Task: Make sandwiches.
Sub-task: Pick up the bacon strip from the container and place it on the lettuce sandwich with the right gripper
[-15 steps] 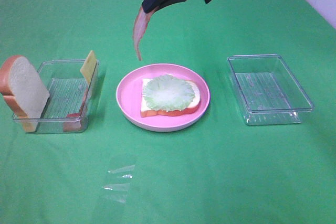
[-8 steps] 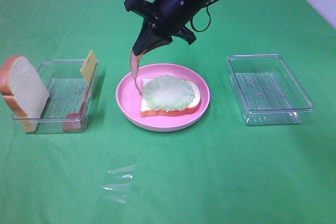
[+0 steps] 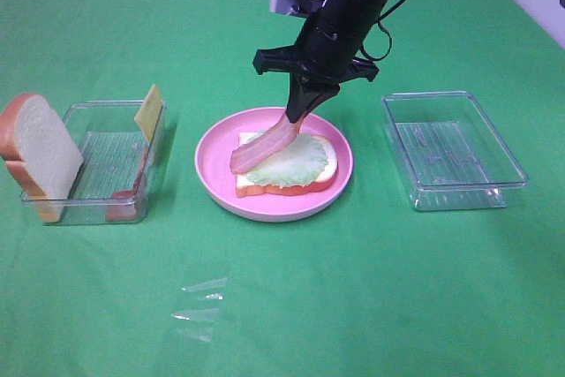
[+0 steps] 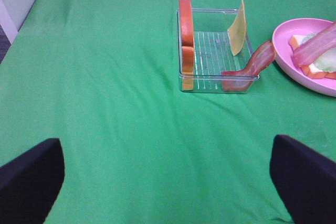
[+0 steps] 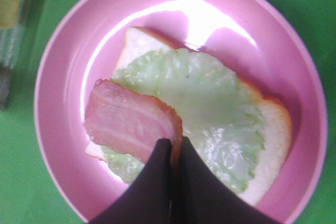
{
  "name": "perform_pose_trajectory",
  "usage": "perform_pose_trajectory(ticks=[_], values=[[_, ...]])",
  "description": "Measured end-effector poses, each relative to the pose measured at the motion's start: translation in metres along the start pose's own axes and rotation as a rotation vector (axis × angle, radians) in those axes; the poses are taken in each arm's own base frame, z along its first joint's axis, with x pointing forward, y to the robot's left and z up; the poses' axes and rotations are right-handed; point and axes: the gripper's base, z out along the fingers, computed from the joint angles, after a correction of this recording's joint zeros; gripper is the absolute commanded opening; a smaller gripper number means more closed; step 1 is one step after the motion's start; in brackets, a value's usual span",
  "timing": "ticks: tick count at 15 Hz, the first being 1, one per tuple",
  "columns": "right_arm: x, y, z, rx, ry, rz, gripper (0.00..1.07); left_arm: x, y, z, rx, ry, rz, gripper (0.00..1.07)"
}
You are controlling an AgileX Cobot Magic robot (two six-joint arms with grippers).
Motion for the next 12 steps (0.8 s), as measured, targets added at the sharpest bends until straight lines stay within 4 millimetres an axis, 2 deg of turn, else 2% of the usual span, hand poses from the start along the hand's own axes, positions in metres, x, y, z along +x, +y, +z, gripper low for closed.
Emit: perform_pose_trajectory(ticks=[5, 6, 7, 8, 9, 10, 12], values=[[0.0019, -0.0047, -0.0001, 0.051, 0.021, 0.010, 0.00, 0.0000, 0.0000, 0.0000, 0.000, 0.000, 0.000, 0.98], [0.0020, -0.0047, -0.0001, 0.051, 0.022, 0.011, 0.13, 0.0000, 0.0000, 0.0000, 0.000, 0.000, 0.000, 0.98], [0.0021, -0.0047, -0.0001, 0.052, 0.023, 0.012, 0.40, 0.0000, 0.0000, 0.0000, 0.000, 0.000, 0.000, 0.98], [0.0029, -0.0047, -0.0002, 0.052, 0.031, 0.027, 0.75, 0.0000, 0.0000, 0.0000, 0.000, 0.000, 0.000, 0.98], [0.0039, -0.0049, -0.0002, 0.054, 0.041, 0.042, 0.88, 0.0000, 0.0000, 0.0000, 0.000, 0.000, 0.000, 0.98], [0.0043, -0.0046, -0.0019, 0.057, 0.052, 0.040, 0.95, 0.0000, 0.0000, 0.0000, 0.000, 0.000, 0.000, 0.98], [0.0034, -0.0038, -0.0078, 0.066, 0.062, 0.031, 0.95, 0.0000, 0.0000, 0.0000, 0.000, 0.000, 0.000, 0.98]])
